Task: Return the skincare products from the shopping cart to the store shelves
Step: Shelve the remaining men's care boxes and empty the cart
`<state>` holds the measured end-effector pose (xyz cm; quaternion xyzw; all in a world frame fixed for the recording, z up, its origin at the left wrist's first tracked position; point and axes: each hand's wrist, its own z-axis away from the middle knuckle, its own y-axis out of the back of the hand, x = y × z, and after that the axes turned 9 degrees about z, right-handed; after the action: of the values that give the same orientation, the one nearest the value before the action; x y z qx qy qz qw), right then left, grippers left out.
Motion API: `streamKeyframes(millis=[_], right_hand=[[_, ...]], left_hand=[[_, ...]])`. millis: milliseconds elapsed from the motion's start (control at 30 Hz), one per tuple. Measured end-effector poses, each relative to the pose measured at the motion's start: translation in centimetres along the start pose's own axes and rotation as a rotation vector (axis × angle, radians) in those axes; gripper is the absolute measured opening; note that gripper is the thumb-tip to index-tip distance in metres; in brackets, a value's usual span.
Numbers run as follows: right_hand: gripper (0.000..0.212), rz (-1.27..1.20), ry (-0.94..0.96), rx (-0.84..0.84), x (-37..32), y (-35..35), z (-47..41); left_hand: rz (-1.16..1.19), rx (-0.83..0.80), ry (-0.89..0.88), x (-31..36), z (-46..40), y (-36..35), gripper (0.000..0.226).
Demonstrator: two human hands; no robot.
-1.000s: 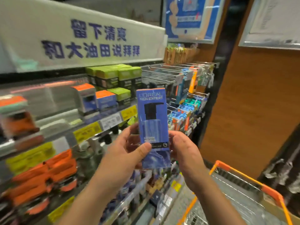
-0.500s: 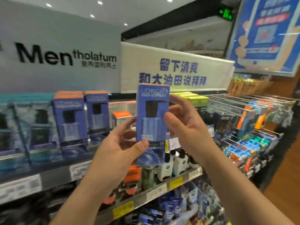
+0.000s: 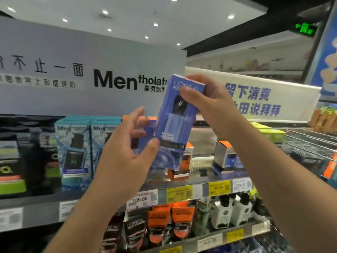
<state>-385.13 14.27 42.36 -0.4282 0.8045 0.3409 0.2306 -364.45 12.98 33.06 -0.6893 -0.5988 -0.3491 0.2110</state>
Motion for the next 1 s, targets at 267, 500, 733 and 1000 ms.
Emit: streamKeyframes(millis=[267,500,733,1000], right_hand=[[0.019,0.102,-0.004,-0.017,1.6,-1.1,-2.5],[0.017,0.102,-0.047,-0.066,2.7,-1.5,-2.7],[0.028,0.166,-0.126,-0.228,3.7,-1.4,-2.5],[0.038,0.447,-0.051,-0.329,4.5,-1.7,-1.9]], left_hand=[[-0.447,0.116,-0.197,-1.9,-3.0,2.5,0.050],[-0.650,-0.010,-0.141,-2.9,-3.5,1.5,0.050],[-0.776,-0.059,-0.119,-3.2,-3.6,1.5,0.053],[-0.781,-0.057,-0.114,-2.8,-3.8,1.6,0.048]])
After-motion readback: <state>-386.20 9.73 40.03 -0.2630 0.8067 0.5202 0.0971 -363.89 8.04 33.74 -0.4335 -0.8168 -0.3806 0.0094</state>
